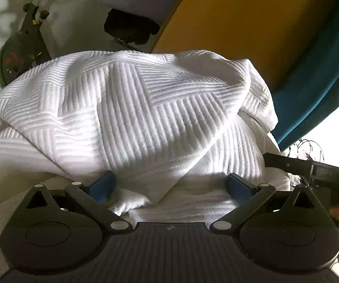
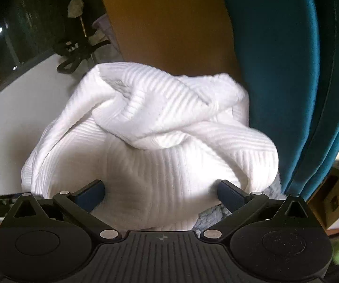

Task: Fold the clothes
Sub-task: 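Move both open grippers down onto the white ribbed garment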

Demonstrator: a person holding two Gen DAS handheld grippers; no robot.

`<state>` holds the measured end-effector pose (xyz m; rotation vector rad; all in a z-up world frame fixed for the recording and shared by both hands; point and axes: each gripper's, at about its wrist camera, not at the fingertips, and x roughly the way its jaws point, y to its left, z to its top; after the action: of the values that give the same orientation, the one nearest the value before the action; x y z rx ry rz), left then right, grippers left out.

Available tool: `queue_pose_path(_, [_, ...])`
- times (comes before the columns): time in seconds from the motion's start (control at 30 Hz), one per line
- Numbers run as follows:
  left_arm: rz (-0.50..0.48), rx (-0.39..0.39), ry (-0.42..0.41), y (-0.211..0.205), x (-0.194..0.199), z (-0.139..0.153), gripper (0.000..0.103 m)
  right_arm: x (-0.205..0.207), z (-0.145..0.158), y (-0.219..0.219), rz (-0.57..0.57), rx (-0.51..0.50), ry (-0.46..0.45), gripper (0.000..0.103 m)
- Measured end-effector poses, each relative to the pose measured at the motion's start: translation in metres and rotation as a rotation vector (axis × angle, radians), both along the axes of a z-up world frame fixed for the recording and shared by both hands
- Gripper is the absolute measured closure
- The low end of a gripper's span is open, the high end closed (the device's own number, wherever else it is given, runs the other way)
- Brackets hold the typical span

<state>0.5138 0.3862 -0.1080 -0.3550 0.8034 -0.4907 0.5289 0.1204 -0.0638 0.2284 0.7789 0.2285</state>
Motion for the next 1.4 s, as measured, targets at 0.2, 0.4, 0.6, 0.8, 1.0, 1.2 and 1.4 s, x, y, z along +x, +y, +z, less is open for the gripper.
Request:
queue_pose_path(0.2, [-0.006, -0.003, 0.012, -0.001, 0.005, -0.001, 0.001, 0.000, -0.004, 0.005, -0.001, -0.003, -0.005, 0.001])
queue_pose_path(0.4, [-0.006, -0.005, 0.013, -0.002, 0.005, -0.001, 0.001, 0.003, -0.002, 0.004, -0.003, 0.001, -0.002, 0.001])
queue_pose_path(0.6, [-0.008, -0.003, 0.014, -0.001, 0.006, -0.001, 0.001, 0.003, 0.003, -0.003, -0.005, 0.009, 0.008, 0.001])
queue_pose_path(0.8, [-0.006, -0.005, 0.009, -0.001, 0.006, -0.002, 0.001, 0.003, 0.004, -0.003, -0.009, 0.012, 0.011, 0.001])
queue_pose_path(1.0, [-0.005, -0.005, 0.004, -0.001, 0.006, -0.003, 0.001, 0.004, 0.003, -0.004, -0.010, 0.014, 0.015, 0.001])
queue_pose_path(1.2, [0.000, -0.003, -0.005, -0.002, 0.005, -0.003, 0.000, 0.004, 0.003, -0.006, -0.013, 0.019, 0.026, 0.001])
queue_pose_path(1.4, [0.003, 0.006, -0.004, -0.004, 0.005, -0.002, 0.001, 0.004, 0.003, -0.008, -0.019, 0.029, 0.032, 0.001])
